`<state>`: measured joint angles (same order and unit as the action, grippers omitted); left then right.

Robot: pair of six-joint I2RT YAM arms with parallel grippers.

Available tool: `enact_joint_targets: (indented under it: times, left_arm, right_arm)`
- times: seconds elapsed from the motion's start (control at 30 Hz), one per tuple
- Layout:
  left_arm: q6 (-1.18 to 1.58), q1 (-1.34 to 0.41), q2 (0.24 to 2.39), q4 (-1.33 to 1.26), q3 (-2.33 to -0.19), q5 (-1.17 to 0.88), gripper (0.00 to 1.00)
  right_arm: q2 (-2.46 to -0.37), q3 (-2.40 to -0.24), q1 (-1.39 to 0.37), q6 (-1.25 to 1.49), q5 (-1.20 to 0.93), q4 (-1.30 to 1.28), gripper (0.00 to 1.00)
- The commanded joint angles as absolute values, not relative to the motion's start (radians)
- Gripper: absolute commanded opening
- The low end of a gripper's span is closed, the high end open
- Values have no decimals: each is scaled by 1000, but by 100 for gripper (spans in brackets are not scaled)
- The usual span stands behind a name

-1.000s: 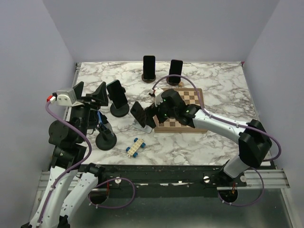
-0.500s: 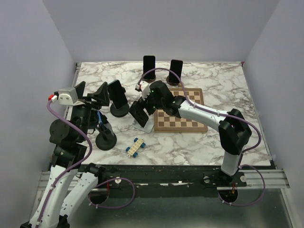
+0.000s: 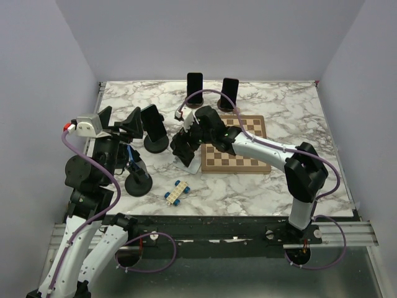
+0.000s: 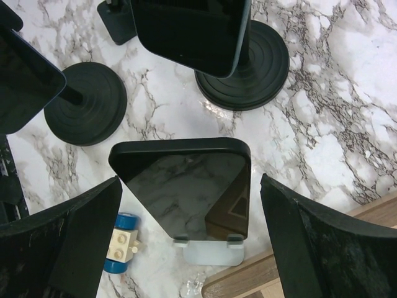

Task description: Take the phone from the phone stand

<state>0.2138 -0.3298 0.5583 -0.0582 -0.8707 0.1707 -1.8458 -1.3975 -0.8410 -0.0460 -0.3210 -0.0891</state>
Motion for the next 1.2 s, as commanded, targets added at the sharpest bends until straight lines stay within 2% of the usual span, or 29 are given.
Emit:
enact_joint_targets:
  times: [0.0,0.13,0.33,0.73,1.03,1.17]
  left_arm:
    - [213,-335,566,-65,-862,156,99]
    - [215,-335,569,-64,-861,156,99]
    - [215,-336,571,-65,-859,154,99]
    - [224,-336,585,-63,-861,143,99]
    - [225,-336,590,-62,-861,146,99]
    - [225,-336,588,-63,-862,144,99]
  right_arm:
    - [-1850,-1377,-876,-42,-288,-41,100]
    - [-1856,-1367,-899,-36,-175,-17,100]
    - [-1870,-1375,-899,-34,-154,-30,90]
    - [-1885,-1393,-899,-54,-174,-64,91]
    - [-1885,-1411,-899,-33,-149,-77,67]
    - [-1859,-1409,-899,-19,-141,-78,60]
